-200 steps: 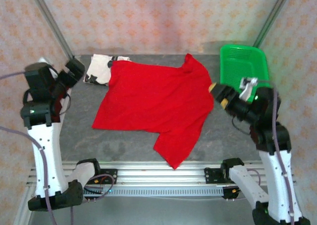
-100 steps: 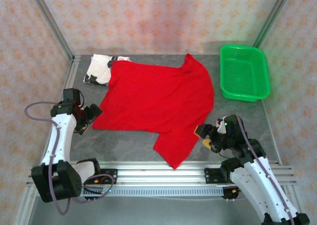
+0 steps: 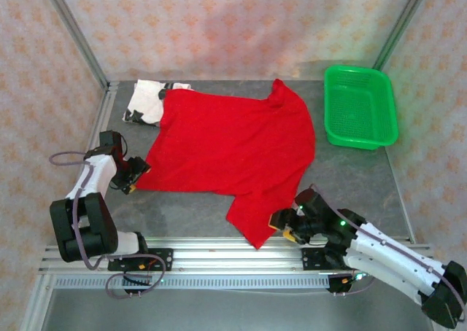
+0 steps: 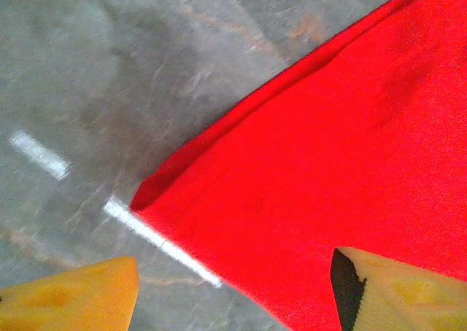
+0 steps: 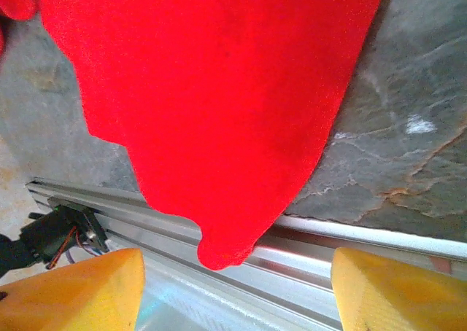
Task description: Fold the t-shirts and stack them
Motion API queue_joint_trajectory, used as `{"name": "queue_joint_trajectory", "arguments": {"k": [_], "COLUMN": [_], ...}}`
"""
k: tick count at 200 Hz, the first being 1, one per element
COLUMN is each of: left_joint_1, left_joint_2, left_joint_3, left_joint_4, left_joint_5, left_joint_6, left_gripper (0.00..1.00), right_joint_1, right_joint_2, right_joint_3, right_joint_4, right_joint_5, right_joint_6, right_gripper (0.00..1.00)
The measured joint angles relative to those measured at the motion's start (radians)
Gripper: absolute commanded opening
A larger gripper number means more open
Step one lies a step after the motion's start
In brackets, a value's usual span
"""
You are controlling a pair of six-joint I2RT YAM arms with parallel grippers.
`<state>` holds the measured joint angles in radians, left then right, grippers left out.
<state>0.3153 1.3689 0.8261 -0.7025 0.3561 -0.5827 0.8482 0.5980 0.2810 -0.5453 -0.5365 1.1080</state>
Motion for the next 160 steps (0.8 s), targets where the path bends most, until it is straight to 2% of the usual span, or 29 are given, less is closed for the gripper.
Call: {"name": "queue_joint_trajectory", "arguments": {"k": [41,82,97,110,125,143,160], "left_joint_1": [0.006,0.006,0.006,0.006,0.007,0.008,0.010], "left_joint_2": [0.077,0.121,0.141,0.164,0.180,0.199,0.237], "left_joint_3": [-0.024,-0.043,-0.043,-0.043,-0.043,-0.041,-0.024], "left_joint_4": [0.117,0.190,0.217,0.239,0.258,0.284,0.309], "left_joint_5": [0.046,0.079,0.087,0.094,0.106,0.118,0.141], "left_joint_6": [-0.013,-0.019,-0.021,-0.023,-0.023,-0.023,-0.030], "left_gripper": [0.63,0.54,0.50,0.45,0.41,0.28,0.09], "right_joint_1": [0.152,0.234,0.239,0.239,0.222,0.170,0.064], "right_joint_2": [0.165,0.358,0.377,0.388,0.403,0.404,0.401], "right_joint_3": [-0.024,0.001,0.005,0.005,0.006,0.018,0.047], "right_joint_4": [0.175,0.301,0.303,0.302,0.292,0.272,0.257], "right_joint_5": [0.075,0.114,0.122,0.124,0.104,0.051,0.035], "right_joint_6": [0.119,0.168,0.181,0.190,0.196,0.177,0.138], "right_gripper": [0.63,0.52,0.42,0.25,0.13,0.00,0.00]}}
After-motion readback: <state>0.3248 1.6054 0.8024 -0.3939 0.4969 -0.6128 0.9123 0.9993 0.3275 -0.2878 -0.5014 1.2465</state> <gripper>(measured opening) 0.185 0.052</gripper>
